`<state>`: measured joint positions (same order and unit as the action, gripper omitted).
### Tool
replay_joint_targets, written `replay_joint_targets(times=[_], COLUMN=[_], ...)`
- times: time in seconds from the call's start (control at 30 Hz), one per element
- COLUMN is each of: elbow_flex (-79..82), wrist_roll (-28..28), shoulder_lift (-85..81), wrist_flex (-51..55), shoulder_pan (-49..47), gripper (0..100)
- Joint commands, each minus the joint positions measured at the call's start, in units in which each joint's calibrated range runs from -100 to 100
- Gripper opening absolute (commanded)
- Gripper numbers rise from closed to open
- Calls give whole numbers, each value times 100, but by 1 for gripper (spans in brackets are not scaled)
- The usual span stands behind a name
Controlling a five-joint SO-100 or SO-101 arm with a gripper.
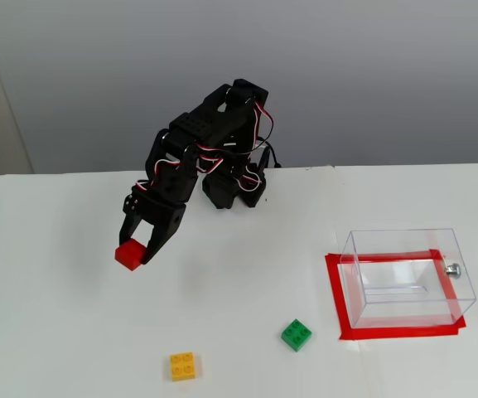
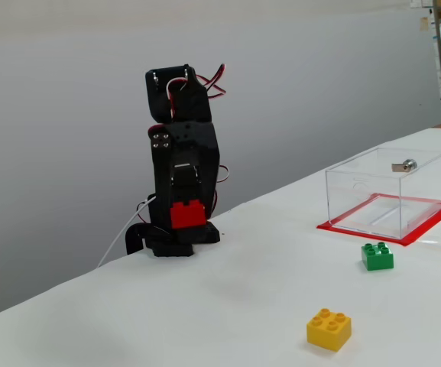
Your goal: Pick the red lego brick and place it into the transparent box
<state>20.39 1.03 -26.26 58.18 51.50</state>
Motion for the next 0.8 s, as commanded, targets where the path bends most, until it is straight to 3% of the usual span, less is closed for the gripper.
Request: replay_joint_targets(times=[0.0, 0.4, 0.77], elbow_flex=[-737, -1234, -1144], wrist_roll=[17, -24, -24], shoulder_lift=[-196, -221, -747], wrist_flex=[117, 126, 135], shoulder_pan=[-517, -2573, -5050], gripper=[8, 8, 8])
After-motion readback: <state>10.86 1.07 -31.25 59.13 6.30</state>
